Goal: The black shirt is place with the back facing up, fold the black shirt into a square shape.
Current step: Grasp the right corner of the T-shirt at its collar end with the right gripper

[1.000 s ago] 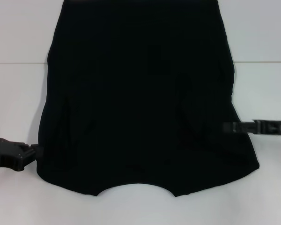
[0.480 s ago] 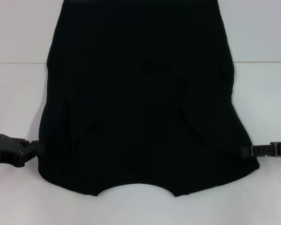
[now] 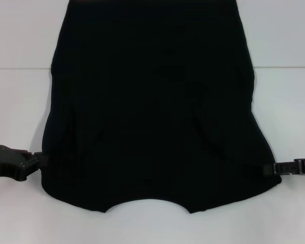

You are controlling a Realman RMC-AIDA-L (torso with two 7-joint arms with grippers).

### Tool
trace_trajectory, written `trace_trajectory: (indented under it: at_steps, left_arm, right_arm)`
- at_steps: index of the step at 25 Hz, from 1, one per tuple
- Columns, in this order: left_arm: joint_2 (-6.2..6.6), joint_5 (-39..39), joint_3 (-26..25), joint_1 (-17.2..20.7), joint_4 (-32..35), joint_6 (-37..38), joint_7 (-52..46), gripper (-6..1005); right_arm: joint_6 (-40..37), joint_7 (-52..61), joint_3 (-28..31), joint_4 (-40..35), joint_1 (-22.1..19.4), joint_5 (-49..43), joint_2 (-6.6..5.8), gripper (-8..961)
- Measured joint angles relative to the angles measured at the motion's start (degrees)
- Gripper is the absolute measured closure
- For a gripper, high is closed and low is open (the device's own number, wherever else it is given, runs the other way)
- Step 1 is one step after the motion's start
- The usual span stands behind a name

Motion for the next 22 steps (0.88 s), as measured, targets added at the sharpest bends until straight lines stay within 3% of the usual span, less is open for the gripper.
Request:
trace_trajectory:
  at_steps: [7, 18, 22]
  left_arm:
    - [0.0, 0.0, 0.0, -0.12, 0.0, -0.21, 0.01, 933]
    - [0.0, 0.0, 0.0, -0.28, -0.04, -0.41, 0.0, 930]
    - [0.0, 0.0, 0.0, -0.31, -0.1, -0.42, -0.03, 929]
  right_arm:
    - [-0.38, 0.02, -0.31, 0.33, 0.37, -0.03, 0.06, 288]
    - [-1.0, 0.02, -0.28, -0.17, 1.08, -0.03, 1.56, 304]
    - [-1.0, -0.17, -0.29, -0.29, 1.24, -0.08, 1.56, 447]
